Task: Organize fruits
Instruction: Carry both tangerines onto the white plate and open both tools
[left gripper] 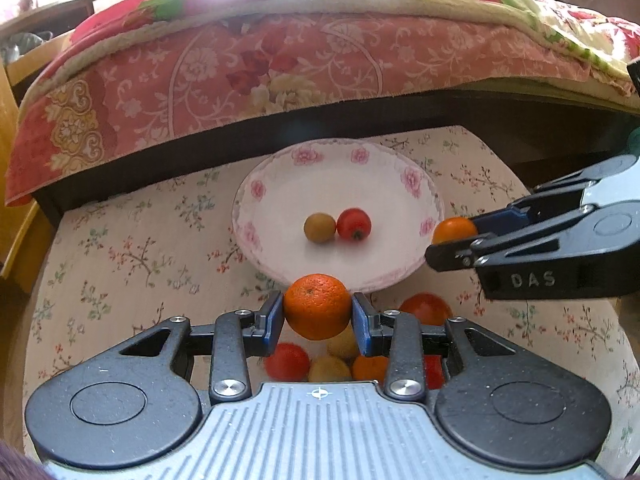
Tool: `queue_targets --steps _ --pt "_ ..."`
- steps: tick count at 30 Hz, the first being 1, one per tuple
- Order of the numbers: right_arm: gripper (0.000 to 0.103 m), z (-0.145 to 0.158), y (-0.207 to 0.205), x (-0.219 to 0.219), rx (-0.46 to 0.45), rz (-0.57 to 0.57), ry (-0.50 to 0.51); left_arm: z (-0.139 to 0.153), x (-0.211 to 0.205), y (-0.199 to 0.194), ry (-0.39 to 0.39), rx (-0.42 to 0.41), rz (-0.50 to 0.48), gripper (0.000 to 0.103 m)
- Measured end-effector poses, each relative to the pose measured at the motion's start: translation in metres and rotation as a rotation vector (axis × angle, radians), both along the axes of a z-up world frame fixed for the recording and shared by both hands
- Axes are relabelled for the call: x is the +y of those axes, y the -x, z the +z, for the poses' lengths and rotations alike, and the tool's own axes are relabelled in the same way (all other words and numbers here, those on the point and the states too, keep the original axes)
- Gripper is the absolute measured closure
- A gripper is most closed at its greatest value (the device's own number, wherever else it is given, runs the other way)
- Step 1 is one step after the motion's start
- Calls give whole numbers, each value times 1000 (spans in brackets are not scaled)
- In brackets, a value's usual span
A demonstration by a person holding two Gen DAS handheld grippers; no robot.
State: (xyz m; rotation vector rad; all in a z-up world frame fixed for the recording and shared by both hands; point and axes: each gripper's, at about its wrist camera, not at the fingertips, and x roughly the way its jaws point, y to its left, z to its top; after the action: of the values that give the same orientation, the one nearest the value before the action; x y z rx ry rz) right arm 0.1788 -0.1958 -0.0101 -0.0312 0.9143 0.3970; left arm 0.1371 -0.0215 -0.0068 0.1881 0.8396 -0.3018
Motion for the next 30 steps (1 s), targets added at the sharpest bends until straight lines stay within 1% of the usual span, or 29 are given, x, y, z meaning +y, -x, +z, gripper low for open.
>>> queue_targets --steps 8,13,19,25,30 --pt "66 -2 -14 4 -8 -13 -25 1 -4 -20 8 -2 28 59" --pt "66 -3 -22 8 -19 -16 -28 -1 -7 -32 5 0 28 58" --pt "66 -10 -27 7 -12 -19 -25 -7 -8 -37 3 19 31 59" --pt "66 -14 -31 7 -9 -24 -33 -8 -8 -39 4 22 31 60" --pt "65 -13 -31 6 -17 -29 -30 -9 -9 -39 3 18 26 58"
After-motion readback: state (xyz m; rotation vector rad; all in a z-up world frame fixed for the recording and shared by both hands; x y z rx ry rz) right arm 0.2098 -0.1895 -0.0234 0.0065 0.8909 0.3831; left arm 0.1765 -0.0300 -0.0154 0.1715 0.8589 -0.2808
